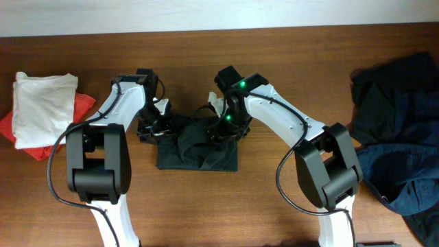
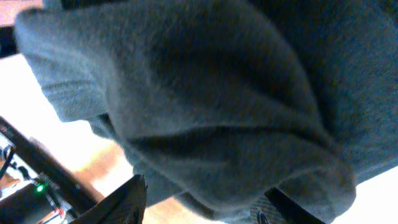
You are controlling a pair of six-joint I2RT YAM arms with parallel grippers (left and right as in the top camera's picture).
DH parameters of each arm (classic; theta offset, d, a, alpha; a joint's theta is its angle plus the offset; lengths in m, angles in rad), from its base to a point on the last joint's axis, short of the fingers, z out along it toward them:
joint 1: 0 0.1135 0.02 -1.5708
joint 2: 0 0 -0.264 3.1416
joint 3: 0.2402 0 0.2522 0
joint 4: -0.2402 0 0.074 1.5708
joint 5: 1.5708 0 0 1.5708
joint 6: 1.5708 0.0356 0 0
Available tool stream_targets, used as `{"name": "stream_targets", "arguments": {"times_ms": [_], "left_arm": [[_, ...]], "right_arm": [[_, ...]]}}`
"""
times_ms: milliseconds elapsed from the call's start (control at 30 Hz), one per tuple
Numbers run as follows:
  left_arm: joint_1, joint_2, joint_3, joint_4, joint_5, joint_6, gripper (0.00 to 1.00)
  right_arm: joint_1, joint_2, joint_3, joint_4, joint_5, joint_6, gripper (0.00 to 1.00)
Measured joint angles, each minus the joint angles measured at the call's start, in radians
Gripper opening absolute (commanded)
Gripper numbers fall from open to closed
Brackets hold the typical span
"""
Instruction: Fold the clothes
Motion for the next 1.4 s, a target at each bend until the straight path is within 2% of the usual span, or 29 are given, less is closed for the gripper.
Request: {"name": "stream_targets", "arguments": {"times_ms": [33,67,100,267,400,467,567,733,867,1000,1067,1200,1267,1333,1400], "left_arm": [[0.0,0.0,0.0,0.0,0.0,0.0,0.7],[0.0,0.0,0.0,0.0,0.0,0.0,0.7],[0.0,0.0,0.0,0.0,0.0,0.0,0.7],[0.0,0.0,0.0,0.0,0.0,0.0,0.7],[0.0,0.0,0.0,0.0,0.0,0.0,0.7],[0.0,0.0,0.0,0.0,0.006,0.0,0.7],[-0.001,0.0,0.0,0.0,0.01,0.0,0.7],[-0.001,0.0,-0.002,0.0,0.01,0.0,0.7],[-0.001,0.0,-0.002,0.0,0.01,0.0,0.7],[-0.001,0.0,-0.002,0.0,0.009,0.0,0.7],[-0.001,0.0,-0.002,0.0,0.009,0.0,0.7],[-0.001,0.0,-0.002,0.0,0.01,0.0,0.7],[-0.001,0.0,-0.002,0.0,0.01,0.0,0.7],[-0.001,0.0,-0.002,0.0,0.01,0.0,0.7],[-0.001,0.0,-0.002,0.0,0.01,0.0,0.7]], "right_arm": [[0.0,0.0,-0.004,0.018,0.007,0.013,0.28],[0.0,0.0,-0.009,0.026,0.014,0.026,0.11],[0.0,0.0,-0.013,0.034,0.018,0.031,0.04],[-0.014,0.0,-0.013,0.038,0.025,0.047,0.04],[-0.158,0.002,0.027,-0.015,0.04,0.046,0.04],[-0.261,0.002,0.044,-0.039,0.044,0.038,0.48],[-0.296,0.002,0.049,-0.123,0.056,-0.001,0.45],[-0.291,0.002,0.051,-0.27,0.056,-0.061,0.49],[-0.188,-0.018,0.051,-0.346,0.048,-0.096,0.5],[0.0,-0.036,0.045,-0.261,0.039,-0.018,0.5],[0.068,-0.036,0.042,-0.192,0.036,0.032,0.46],[0.108,-0.036,0.029,-0.159,0.137,0.146,0.44],[0.111,-0.036,0.025,-0.153,0.161,0.168,0.41],[0.111,-0.036,0.025,-0.143,0.183,0.177,0.31],[0.111,-0.036,0.02,-0.133,0.193,0.196,0.31]]}}
